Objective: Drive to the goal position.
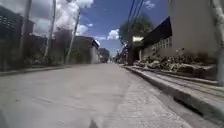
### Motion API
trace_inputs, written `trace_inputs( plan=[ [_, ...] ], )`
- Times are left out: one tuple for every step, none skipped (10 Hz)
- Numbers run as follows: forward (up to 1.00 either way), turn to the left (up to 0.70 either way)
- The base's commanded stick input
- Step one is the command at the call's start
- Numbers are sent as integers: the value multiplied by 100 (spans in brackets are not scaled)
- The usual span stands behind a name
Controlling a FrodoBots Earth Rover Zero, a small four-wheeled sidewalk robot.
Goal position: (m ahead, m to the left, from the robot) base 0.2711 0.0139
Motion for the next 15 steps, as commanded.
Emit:
trace_inputs(
  plan=[
    [93, 0],
    [93, 0],
    [93, 0],
    [94, 0],
    [95, 0],
    [96, 0],
    [97, 0],
    [98, 0],
    [99, 0],
    [100, 0],
    [86, 0],
    [63, 0],
    [38, 0],
    [13, 0],
    [0, 0]
  ],
)
